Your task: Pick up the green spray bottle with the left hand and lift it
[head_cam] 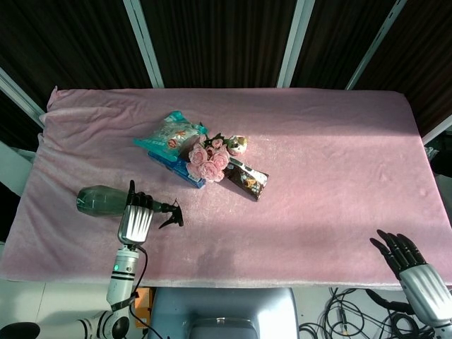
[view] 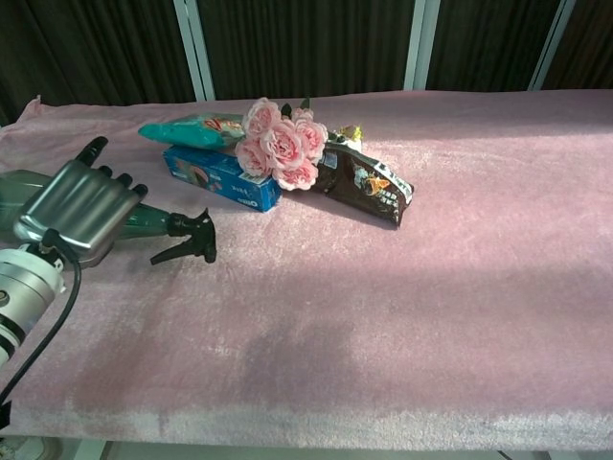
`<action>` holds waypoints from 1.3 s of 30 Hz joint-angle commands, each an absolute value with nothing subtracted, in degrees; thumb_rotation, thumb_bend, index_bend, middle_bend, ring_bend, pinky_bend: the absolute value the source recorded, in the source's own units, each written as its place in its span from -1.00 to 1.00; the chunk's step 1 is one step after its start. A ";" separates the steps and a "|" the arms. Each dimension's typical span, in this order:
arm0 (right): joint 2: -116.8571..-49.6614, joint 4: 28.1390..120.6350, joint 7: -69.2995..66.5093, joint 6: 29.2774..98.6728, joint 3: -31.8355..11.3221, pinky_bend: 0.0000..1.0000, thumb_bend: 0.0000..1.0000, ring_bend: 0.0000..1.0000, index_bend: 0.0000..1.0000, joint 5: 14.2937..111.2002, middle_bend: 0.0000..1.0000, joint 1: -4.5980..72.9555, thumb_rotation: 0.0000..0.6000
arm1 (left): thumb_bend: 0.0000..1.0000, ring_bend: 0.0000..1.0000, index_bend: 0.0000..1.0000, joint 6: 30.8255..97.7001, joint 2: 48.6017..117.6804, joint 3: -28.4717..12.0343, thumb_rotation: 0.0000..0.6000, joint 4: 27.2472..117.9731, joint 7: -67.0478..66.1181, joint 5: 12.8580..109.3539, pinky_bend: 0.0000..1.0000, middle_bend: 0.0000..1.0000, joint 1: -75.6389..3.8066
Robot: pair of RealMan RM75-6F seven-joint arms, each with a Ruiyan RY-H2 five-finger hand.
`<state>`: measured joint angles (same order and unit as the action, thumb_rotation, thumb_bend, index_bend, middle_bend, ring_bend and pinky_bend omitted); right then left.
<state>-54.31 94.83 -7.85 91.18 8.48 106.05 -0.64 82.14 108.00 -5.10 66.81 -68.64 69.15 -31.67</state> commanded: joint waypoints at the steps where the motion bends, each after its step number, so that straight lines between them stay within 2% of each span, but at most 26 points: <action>1: -54.38 94.86 -7.75 91.03 8.43 -1.00 -0.33 -1.00 -1.00 105.96 -1.00 -0.58 1.00 | 0.03 -0.21 0.46 87.80 102.99 -4.30 1.00 70.70 -55.12 78.44 -0.99 0.56 -31.34; 8: -54.65 95.33 -6.84 90.28 8.53 -1.00 -0.33 -1.00 -1.00 105.92 -1.00 -0.43 1.00 | 0.03 -0.26 0.48 91.19 92.40 -7.67 1.00 87.37 -26.22 83.25 -0.99 0.58 -28.93; 12: -54.73 95.59 -6.43 90.06 8.65 -1.00 -0.33 -1.00 -1.00 106.10 -1.00 -0.40 1.00 | 0.06 -0.28 0.48 87.86 85.32 -9.70 1.00 98.47 -3.65 80.01 -1.00 0.58 -26.70; 15: -54.78 95.74 -6.37 89.76 8.63 -1.00 -0.33 -1.00 -1.00 105.94 -1.00 -0.28 1.00 | 0.08 -0.29 0.48 83.05 80.04 -10.27 1.00 102.88 8.94 76.66 -1.00 0.58 -25.54; 18: -54.81 95.98 -6.12 89.29 8.67 -1.00 -0.33 -1.00 -1.00 105.92 -1.00 -0.09 1.00 | 0.09 -0.28 0.48 79.09 76.98 -10.56 1.00 101.77 18.59 74.81 -1.00 0.58 -24.67; 24: -54.81 96.25 -5.87 88.97 8.77 -1.00 -0.33 -1.00 -1.00 105.84 -1.00 -0.03 1.00 | 0.09 -0.29 0.47 75.60 78.69 -10.79 1.00 94.44 29.84 74.33 -1.00 0.57 -23.88; 33: -54.69 96.28 -6.05 88.96 8.82 -1.00 -0.33 -1.00 -1.00 105.64 -1.00 -0.05 1.00 | 0.09 -0.29 0.47 74.19 82.84 -10.21 1.00 86.87 30.34 75.59 -1.00 0.56 -23.85; 39: -54.63 96.17 -6.25 89.07 8.85 -1.00 -0.33 -1.00 -1.00 105.67 -1.00 -0.07 1.00 | 0.10 -0.29 0.45 73.72 83.82 -10.04 1.00 84.95 30.42 77.38 -1.00 0.51 -24.13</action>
<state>-54.63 96.17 -6.26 89.07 8.85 105.67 -0.07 73.78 83.67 -10.06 85.14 30.38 77.12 -24.06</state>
